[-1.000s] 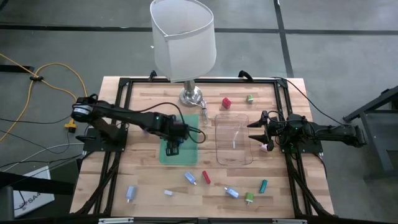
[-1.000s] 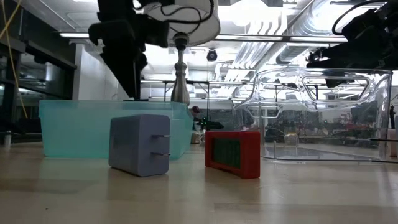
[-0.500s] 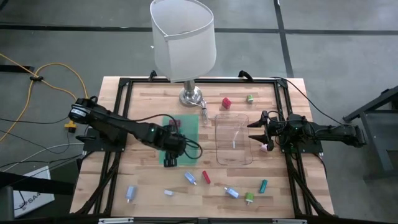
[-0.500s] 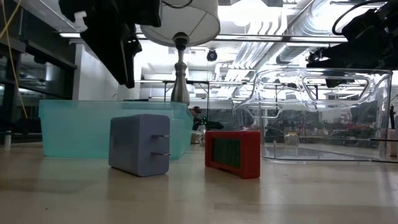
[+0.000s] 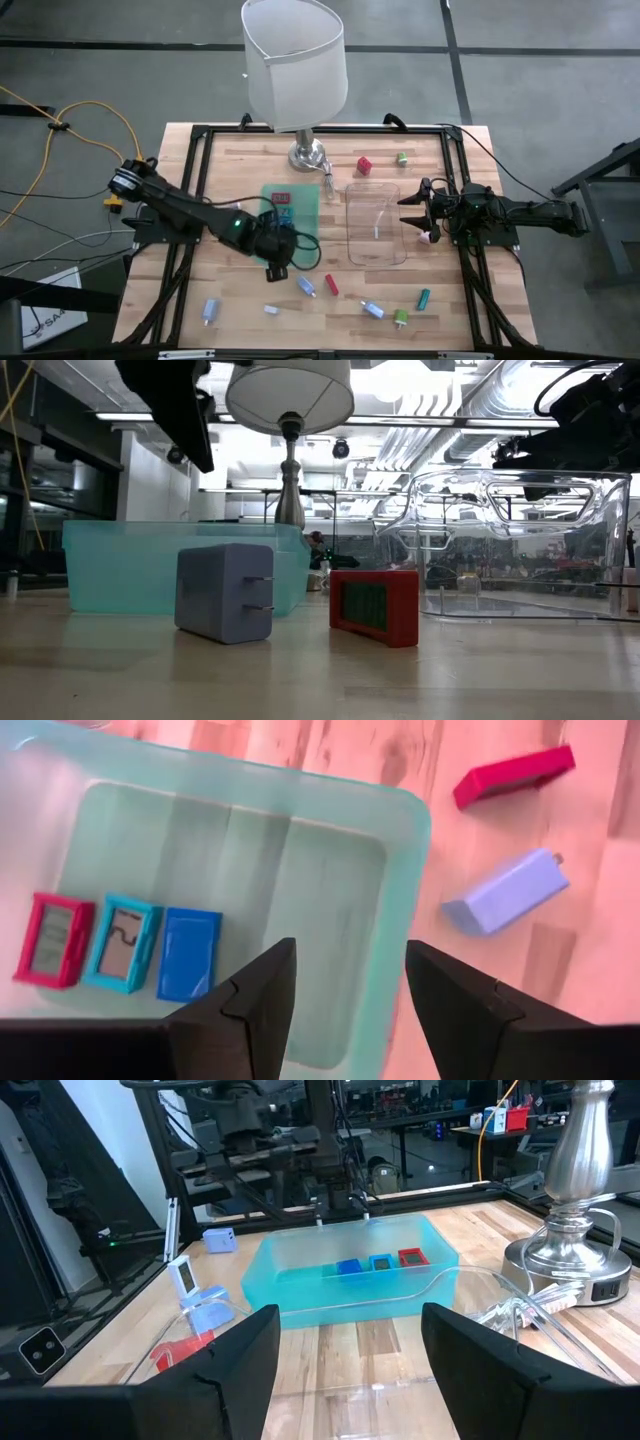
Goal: Pick & Place Office items
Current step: Put the white digital clock into the green bin
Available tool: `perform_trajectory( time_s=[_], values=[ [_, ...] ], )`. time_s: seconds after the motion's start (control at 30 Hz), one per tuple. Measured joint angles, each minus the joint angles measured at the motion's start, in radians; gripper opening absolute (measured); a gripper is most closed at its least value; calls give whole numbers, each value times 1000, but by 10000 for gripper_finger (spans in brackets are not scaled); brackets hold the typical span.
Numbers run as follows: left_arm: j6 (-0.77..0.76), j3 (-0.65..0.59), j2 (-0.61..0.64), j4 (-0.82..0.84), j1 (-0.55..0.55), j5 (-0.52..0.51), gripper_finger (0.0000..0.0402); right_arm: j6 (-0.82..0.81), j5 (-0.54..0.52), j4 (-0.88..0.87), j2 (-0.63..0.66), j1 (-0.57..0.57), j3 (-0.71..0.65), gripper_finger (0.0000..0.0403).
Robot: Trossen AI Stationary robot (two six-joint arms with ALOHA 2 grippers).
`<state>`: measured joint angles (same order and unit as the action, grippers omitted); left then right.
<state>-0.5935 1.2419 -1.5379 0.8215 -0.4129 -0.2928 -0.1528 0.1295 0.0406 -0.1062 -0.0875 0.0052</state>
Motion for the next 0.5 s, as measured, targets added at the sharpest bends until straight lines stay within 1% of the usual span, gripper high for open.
perform_trajectory(
  time_s=[0.3, 0.4, 0.5],
  values=[
    [-359, 0, 0, 0, -175, -228, 183, 0, 0, 0, 0, 0, 0, 232],
    [-438, 1, 0, 1, -212, -262, 183, 0, 0, 0, 0, 0, 0, 232],
    [-452, 1, 0, -1, -236, -252, 183, 0, 0, 0, 0, 0, 0, 232]
  ],
)
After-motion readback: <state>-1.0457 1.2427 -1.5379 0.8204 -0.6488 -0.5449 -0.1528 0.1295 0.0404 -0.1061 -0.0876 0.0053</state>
